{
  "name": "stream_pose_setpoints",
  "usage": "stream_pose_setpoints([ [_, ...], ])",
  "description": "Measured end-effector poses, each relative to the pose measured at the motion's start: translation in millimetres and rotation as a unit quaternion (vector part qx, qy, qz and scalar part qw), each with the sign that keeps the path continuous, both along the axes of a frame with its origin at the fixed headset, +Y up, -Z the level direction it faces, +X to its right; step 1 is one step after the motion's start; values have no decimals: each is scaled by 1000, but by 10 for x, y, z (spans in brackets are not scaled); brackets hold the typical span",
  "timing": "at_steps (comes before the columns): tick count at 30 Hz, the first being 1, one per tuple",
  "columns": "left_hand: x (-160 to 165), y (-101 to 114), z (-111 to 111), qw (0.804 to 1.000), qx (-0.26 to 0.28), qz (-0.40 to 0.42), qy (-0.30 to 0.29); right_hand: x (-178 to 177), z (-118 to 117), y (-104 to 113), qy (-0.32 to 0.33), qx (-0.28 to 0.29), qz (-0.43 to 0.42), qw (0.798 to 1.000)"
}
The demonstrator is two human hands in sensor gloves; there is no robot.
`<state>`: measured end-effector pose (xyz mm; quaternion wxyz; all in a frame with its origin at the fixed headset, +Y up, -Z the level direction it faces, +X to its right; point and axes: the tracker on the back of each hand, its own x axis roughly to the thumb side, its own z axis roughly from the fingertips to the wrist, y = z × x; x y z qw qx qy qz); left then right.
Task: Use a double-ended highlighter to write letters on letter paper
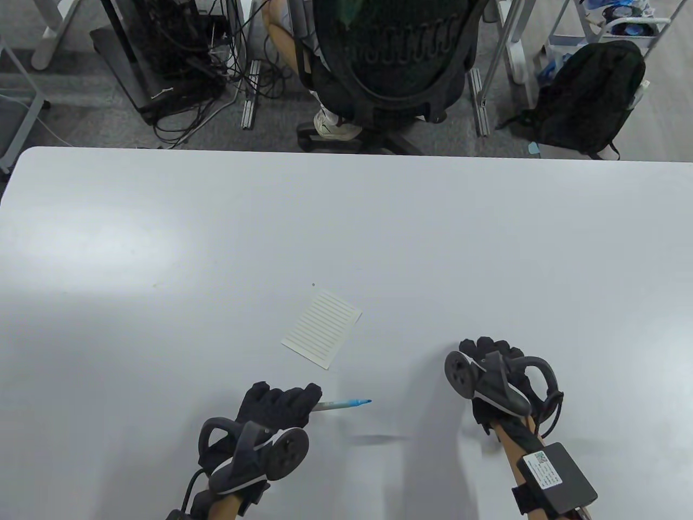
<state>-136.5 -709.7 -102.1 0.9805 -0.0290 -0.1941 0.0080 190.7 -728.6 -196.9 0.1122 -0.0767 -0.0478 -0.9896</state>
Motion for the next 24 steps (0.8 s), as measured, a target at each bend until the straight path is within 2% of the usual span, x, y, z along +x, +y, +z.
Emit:
stream_pose_setpoints([
  [6, 31, -7, 5, 1000, -3, -2, -3, 51, 61, -14, 8, -30, -22, 999],
  [12, 50, -13, 9, 1000, -5, -5, -5, 14, 250, 90, 28, -12, -43, 999],
  [24, 53, -15, 32, 1000, -1, 1, 1, -368, 715, 265, 74, 27, -97, 992],
])
